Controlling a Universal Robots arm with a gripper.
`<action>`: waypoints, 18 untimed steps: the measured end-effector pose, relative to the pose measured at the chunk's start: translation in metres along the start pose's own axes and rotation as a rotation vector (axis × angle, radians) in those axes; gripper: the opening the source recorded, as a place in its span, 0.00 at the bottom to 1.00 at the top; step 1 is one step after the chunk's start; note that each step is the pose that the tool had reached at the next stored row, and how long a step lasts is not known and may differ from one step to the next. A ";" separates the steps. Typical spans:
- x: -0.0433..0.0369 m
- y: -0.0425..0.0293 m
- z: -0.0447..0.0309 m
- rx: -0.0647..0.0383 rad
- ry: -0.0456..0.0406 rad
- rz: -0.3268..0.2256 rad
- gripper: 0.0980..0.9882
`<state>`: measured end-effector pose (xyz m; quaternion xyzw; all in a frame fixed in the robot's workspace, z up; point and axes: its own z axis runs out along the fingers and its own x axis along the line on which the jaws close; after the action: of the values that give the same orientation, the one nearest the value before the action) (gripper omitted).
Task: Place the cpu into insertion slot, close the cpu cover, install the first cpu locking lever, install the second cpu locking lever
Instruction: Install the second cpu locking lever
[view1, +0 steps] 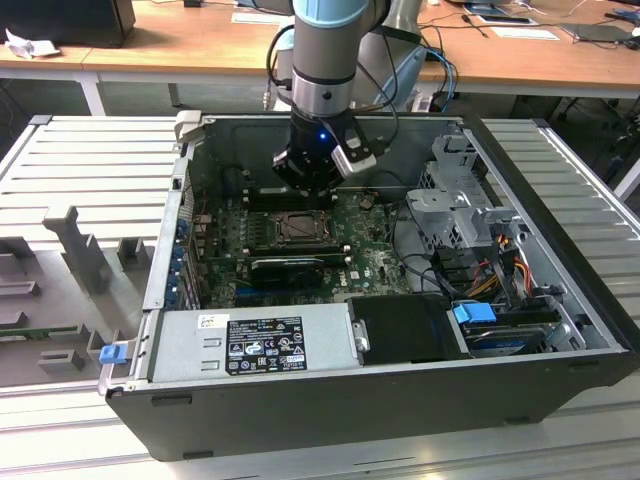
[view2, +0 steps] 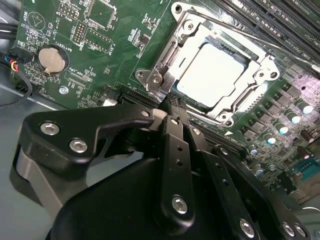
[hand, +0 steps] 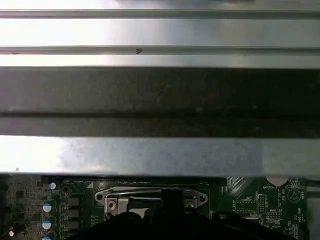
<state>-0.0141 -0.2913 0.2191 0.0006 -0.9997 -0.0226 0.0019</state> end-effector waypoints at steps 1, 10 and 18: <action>-0.0001 -0.0025 -0.0001 0.000 0.0000 0.000 0.01; -0.0003 -0.0133 -0.0006 0.000 -0.0001 0.000 0.01; -0.0002 -0.0172 -0.0117 0.000 0.0000 0.000 0.01</action>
<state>-0.0138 -0.3090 0.2300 0.0006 -0.9997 -0.0226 0.0018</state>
